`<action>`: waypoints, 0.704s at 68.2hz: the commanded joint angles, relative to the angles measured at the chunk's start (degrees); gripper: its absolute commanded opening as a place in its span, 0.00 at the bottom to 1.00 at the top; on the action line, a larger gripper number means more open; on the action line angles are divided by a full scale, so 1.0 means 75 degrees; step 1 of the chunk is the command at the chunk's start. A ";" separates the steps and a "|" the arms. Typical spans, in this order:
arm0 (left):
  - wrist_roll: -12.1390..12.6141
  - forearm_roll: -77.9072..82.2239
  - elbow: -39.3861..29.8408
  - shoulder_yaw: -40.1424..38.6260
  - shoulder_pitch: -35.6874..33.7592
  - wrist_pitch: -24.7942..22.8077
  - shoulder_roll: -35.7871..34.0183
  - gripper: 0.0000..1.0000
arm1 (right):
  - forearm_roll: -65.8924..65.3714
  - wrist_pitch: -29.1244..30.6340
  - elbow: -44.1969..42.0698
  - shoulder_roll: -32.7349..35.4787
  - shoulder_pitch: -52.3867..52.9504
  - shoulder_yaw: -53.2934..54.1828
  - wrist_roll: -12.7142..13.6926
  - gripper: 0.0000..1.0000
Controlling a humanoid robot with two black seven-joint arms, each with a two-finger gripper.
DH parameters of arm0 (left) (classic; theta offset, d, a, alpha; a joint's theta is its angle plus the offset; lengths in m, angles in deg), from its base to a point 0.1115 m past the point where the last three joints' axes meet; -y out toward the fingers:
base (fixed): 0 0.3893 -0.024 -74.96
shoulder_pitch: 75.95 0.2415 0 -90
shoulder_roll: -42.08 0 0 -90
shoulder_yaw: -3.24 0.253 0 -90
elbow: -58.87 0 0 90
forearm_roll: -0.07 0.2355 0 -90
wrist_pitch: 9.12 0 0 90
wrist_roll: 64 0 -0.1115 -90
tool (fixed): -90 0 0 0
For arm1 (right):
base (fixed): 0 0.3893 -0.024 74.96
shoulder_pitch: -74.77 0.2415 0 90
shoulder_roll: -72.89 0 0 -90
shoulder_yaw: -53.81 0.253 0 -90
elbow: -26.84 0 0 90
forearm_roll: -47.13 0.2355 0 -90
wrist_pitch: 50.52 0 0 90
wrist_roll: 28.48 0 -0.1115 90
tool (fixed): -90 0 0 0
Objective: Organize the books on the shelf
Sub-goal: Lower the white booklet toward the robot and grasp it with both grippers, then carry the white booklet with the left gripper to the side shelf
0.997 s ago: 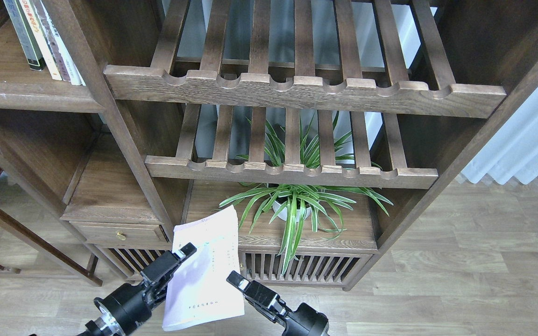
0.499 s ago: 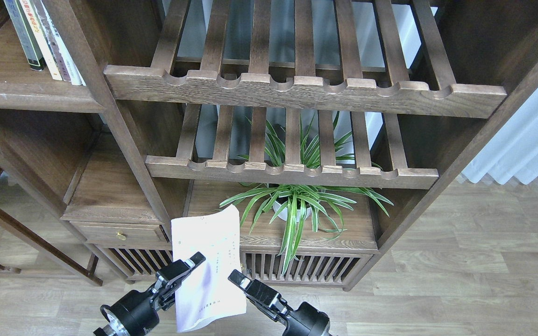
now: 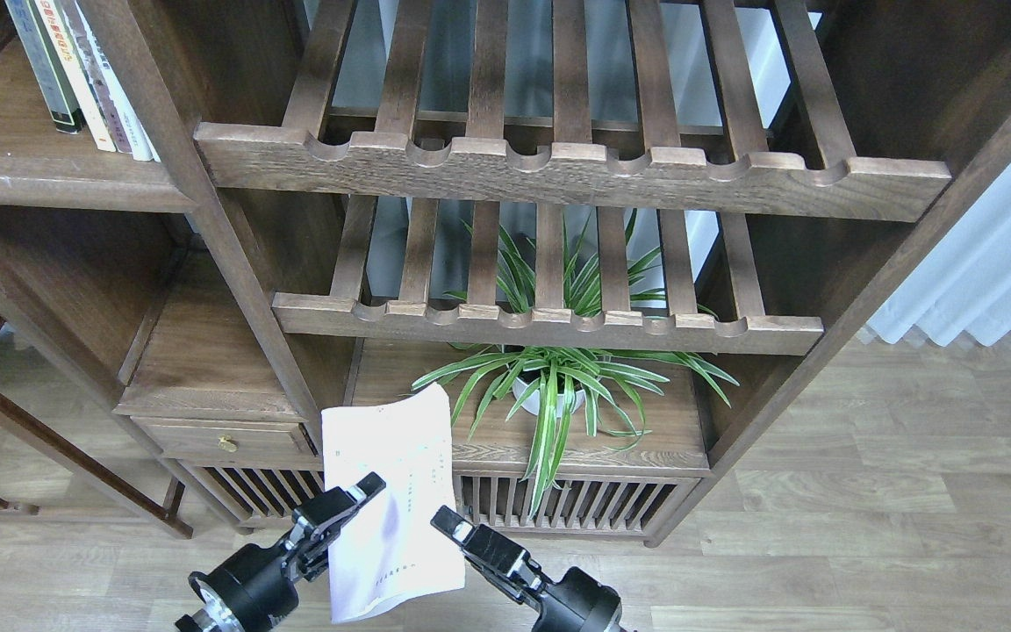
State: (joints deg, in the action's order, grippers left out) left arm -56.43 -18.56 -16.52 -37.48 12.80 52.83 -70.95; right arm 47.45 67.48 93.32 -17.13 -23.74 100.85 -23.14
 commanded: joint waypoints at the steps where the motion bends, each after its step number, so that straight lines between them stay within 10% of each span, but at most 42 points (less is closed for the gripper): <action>1: 0.0011 0.0000 -0.0003 0.0038 0.0002 0.0007 -0.0083 0.10 | 0.0004 -0.0001 -0.0004 0.0002 0.0010 0.0021 -0.0032 0.13; 7: 0.0023 0.0000 -0.0003 0.0038 -0.0010 0.0007 -0.0083 0.11 | 0.0004 -0.0001 -0.0004 0.0002 0.0010 0.0021 -0.0055 0.25; 15: -0.0012 0.0000 -0.0003 -0.0020 -0.0010 0.0007 -0.0071 0.11 | -0.0160 -0.0001 0.0031 0.0002 0.0162 0.0009 -0.0044 0.99; 48: 0.0035 0.0012 -0.0541 -0.1343 0.0295 0.0007 -0.0972 0.10 | -0.0125 -0.0001 0.0019 0.0002 0.0127 0.0068 -0.0079 1.00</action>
State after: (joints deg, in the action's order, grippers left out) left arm -56.27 -18.53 -17.50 -42.62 13.28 52.89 -73.97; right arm 46.47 67.48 93.55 -17.12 -22.53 101.32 -23.71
